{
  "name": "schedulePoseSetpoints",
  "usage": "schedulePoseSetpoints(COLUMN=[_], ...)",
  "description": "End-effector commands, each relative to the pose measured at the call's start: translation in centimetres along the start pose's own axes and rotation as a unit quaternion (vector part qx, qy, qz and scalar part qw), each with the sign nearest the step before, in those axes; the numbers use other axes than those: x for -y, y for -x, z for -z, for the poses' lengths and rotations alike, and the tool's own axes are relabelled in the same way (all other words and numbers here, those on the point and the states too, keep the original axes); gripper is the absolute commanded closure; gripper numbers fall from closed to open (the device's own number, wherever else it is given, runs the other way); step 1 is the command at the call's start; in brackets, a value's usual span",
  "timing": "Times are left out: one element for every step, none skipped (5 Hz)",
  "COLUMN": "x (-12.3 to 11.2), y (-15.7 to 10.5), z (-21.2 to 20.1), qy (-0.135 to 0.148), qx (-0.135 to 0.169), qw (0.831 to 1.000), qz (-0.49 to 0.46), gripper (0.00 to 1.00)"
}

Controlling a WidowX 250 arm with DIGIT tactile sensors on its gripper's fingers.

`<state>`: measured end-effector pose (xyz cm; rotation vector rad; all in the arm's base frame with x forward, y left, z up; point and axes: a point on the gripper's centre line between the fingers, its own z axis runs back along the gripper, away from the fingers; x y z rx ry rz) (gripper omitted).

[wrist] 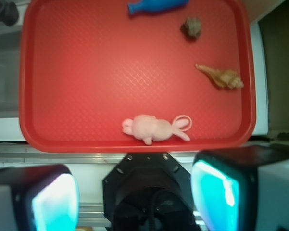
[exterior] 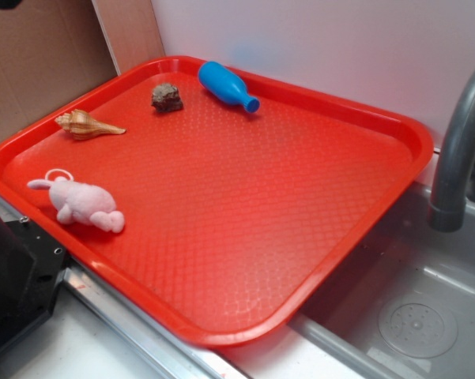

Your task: Grab the shell.

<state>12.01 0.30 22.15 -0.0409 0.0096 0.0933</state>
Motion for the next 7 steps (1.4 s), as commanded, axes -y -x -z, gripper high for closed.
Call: schedulePoseSetpoints(x=[0.1,0.1,-3.8,-7.0,-9.4,-12.1,-12.1], y=[-0.1,-0.1,-3.4,-5.6,-7.5,-9.3,-9.3], z=[-0.5,-0.5,2.3,3.4,5.1,6.8,6.8], qy=[0.003,0.003,-0.018,-0.040,-0.090,-0.119,-0.119], qx=[0.009,0.009,-0.003,0.057,0.083,0.039,0.039], qw=[1.000,1.000,0.994,0.980,0.959,0.950,0.950], qz=[0.008,0.008,0.112,0.188,0.255,0.286,0.286], gripper=[0.00,0.00,0.00,0.00,0.00,0.00,0.00])
